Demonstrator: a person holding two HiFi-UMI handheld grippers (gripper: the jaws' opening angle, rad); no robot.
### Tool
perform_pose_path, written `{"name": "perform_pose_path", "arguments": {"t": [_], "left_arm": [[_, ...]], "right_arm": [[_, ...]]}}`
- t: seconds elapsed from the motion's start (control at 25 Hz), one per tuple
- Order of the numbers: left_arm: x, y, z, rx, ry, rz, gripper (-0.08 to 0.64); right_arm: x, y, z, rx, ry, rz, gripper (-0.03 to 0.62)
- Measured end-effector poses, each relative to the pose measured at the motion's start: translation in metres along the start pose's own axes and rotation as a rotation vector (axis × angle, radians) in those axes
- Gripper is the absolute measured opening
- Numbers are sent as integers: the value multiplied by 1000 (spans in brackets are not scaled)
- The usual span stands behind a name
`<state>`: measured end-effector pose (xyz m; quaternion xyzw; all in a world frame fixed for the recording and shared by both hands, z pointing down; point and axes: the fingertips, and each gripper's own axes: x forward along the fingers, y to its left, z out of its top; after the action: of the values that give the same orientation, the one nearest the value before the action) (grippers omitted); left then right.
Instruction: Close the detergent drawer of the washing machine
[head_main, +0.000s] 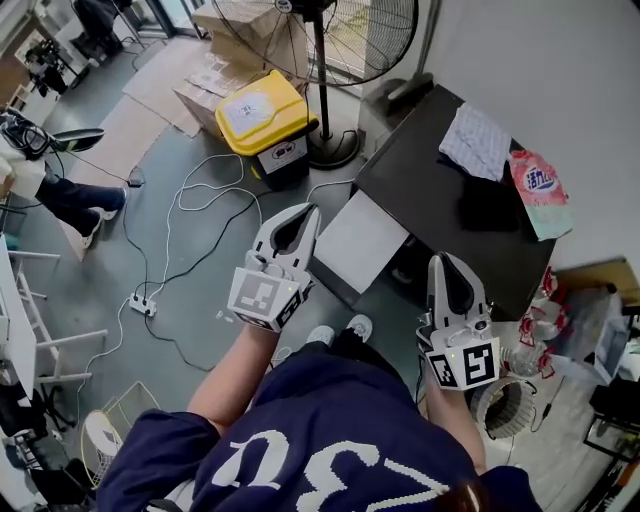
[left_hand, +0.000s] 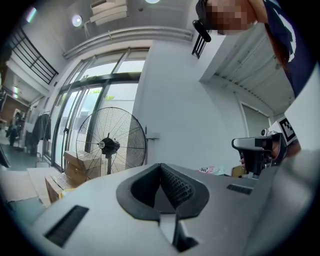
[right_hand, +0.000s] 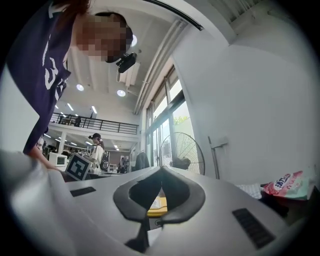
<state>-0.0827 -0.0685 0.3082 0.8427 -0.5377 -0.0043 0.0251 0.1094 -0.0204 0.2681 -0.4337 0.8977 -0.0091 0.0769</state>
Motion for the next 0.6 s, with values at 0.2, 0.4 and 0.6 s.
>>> {"name": "perform_pose_path", "arguments": {"t": [0.2, 0.4, 0.6], "left_arm": [[8, -4, -2, 9, -9, 56, 20], [15, -4, -5, -19, -12, 112, 20], [19, -12, -12, -2, 3, 110, 20]], "right_arm": [[4, -16, -4, 11, -2, 58, 15], [8, -23, -13, 38, 14, 103, 15], [9, -25, -22, 63, 27, 121, 15]]}}
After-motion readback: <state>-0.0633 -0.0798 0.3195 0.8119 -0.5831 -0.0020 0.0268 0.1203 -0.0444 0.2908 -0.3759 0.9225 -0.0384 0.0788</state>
